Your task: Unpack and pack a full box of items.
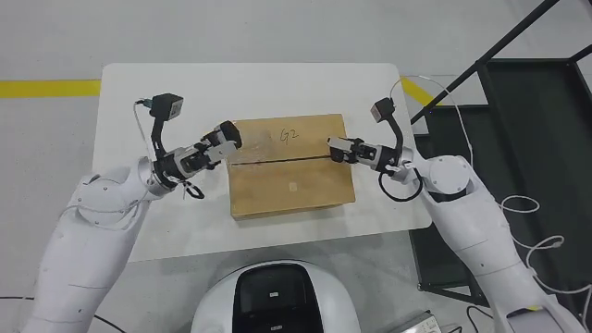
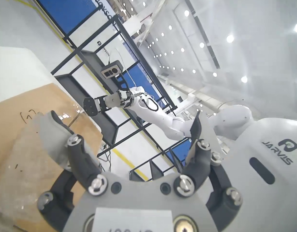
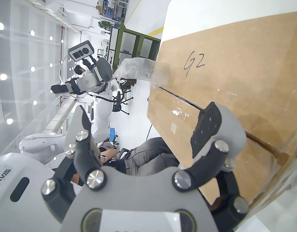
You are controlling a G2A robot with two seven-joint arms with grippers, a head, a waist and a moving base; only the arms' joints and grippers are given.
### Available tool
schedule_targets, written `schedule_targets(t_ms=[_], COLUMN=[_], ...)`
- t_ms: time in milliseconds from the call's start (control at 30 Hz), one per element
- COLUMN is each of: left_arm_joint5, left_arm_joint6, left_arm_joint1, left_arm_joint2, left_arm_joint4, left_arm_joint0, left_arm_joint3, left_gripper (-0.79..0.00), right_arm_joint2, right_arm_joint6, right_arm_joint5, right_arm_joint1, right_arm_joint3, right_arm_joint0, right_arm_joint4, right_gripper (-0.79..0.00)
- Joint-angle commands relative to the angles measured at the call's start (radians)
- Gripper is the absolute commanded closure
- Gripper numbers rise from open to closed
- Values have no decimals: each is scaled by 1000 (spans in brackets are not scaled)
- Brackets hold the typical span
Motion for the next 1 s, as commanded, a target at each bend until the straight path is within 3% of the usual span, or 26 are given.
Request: schedule_targets(t_ms=[0,133,333,700,967], left_arm_joint5=[7,34,90,129,170], left_arm_joint6=[9,20,52,218,96], left_arm_joint1=[2,3,-16,-31,-24], left_arm_joint2=[-20,-27,59,74,55], left_arm_joint4=[-13,-21,30,137,94], left_arm_joint0=[10,3,-75,-107,-95], left_arm_joint3=[13,53,110,276,370], left_gripper=[-785,-785,-785,-785,-785], right_arm_joint2=[-3,-9,-5,15,6], right_arm_joint6=[-2,-5,-11,-6,-6], right_arm_joint5=[2,5,4,2,-3], right_arm_joint1=[-1,-2,-2,2,0], right_arm_joint3=[0,1,1,-6,-3], right_arm_joint0=[3,7,8,-7,-1], right_arm_joint4=[-4,-12,-13,-16,-18], right_gripper=[-785,-785,-785,-785,-785])
